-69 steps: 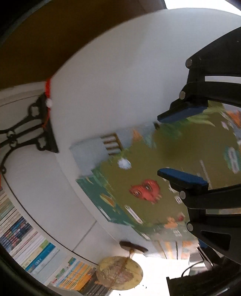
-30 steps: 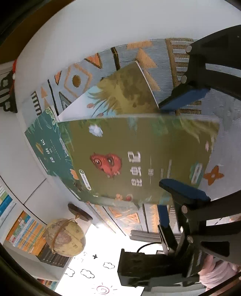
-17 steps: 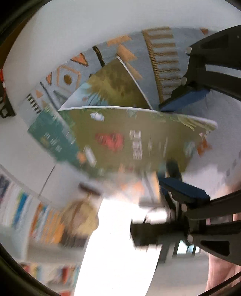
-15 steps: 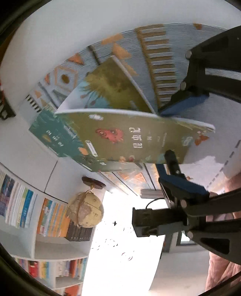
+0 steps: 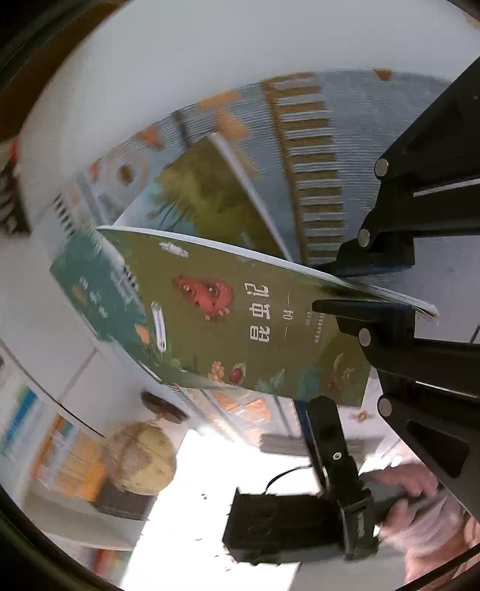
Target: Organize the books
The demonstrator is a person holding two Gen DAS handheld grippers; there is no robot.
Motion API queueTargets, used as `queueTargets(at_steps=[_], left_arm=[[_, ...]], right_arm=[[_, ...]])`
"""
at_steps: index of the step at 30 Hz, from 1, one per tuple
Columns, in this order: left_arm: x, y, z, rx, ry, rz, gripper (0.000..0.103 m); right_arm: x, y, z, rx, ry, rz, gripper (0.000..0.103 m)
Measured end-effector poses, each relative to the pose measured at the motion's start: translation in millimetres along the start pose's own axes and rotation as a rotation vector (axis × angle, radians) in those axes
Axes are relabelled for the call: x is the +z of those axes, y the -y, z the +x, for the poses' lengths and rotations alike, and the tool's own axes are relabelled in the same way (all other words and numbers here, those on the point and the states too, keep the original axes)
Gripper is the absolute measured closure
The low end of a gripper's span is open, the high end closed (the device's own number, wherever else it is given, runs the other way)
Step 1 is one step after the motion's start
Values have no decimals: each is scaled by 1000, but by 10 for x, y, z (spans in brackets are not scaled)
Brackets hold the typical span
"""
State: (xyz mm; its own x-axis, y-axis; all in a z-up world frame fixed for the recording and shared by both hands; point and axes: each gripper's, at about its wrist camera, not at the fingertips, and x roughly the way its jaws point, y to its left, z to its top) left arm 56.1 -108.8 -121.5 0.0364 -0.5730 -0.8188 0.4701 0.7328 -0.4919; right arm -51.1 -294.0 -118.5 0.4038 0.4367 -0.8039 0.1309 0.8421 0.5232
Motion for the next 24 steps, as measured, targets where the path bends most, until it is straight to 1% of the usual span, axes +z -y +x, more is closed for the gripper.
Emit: queueTargets(at_steps=[2, 3, 5, 7, 8, 13, 19, 21, 24], left_arm=[[-10, 10, -8, 24, -9, 27, 40], [-17, 2, -21, 28, -10, 31, 41], [-30, -11, -43, 41, -15, 38, 41], [-58, -36, -78, 49, -18, 52, 44], [-71, -31, -99, 63, -14, 61, 44], [-119, -43, -179, 100, 7, 81, 44], [-237, -71, -325, 117, 43, 87, 45], [-280, -78, -366, 119, 54, 91, 48], [-335, -120, -439, 115, 66, 77, 48]], right_arm=[[28, -112, -17, -13, 9, -34, 92], [33, -191, -29, -37, 16, -69, 92], [32, -244, -57, -57, 21, -107, 92], [27, -318, -51, -79, 23, -145, 92], [22, -381, -53, -92, 25, -173, 92], [-5, -517, -112, -100, 42, -231, 92], [-23, -648, -131, -100, 49, -277, 92], [-50, -701, -138, -96, 52, -290, 92], [-104, -769, -147, -91, 58, -301, 92]])
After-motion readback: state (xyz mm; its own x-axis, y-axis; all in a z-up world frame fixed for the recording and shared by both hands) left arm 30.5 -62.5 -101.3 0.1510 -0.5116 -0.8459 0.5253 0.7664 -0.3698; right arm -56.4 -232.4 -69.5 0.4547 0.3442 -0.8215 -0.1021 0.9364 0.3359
